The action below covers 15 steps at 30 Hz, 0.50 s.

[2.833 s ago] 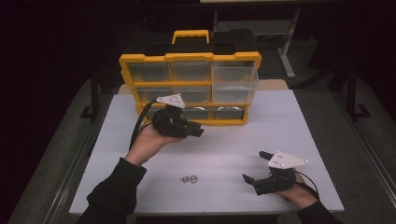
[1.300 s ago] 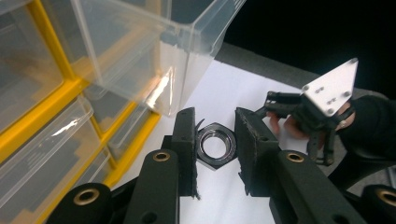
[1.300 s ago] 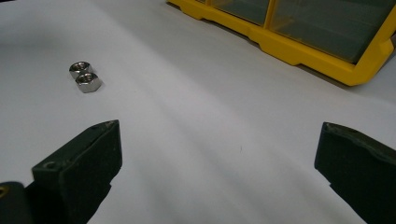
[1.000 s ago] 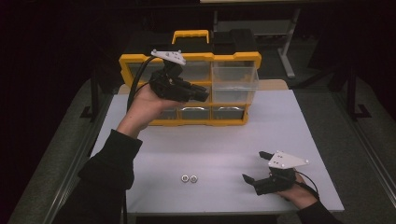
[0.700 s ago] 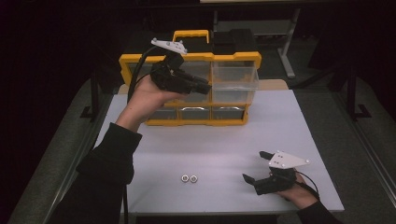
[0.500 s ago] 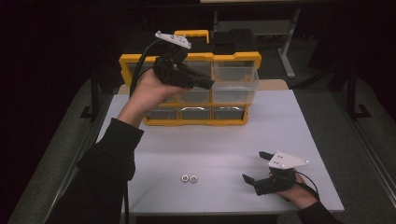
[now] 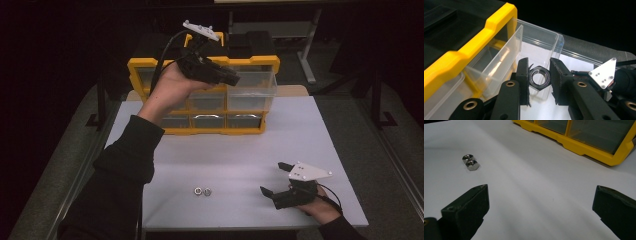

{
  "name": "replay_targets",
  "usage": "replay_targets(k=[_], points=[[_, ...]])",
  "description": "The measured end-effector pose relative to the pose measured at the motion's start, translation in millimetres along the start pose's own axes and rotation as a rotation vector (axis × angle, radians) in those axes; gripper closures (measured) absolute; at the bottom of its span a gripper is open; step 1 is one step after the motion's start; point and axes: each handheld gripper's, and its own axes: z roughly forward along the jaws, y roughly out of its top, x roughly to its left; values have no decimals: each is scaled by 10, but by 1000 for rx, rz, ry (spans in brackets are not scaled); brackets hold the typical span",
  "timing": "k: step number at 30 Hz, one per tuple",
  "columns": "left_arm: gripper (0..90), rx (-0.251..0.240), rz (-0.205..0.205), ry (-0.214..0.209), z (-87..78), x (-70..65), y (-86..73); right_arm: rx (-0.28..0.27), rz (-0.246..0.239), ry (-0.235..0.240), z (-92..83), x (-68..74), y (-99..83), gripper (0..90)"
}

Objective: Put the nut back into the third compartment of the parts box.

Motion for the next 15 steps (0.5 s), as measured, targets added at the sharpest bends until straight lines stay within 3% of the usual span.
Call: replay_targets(k=[7,15], points=[[699,10,-3,-2,145,41,39,-5,6,2,-11,-8,-2,4],[697,18,-10,24,228,62,23,-8,3,1,-9,-3,-1,4]])
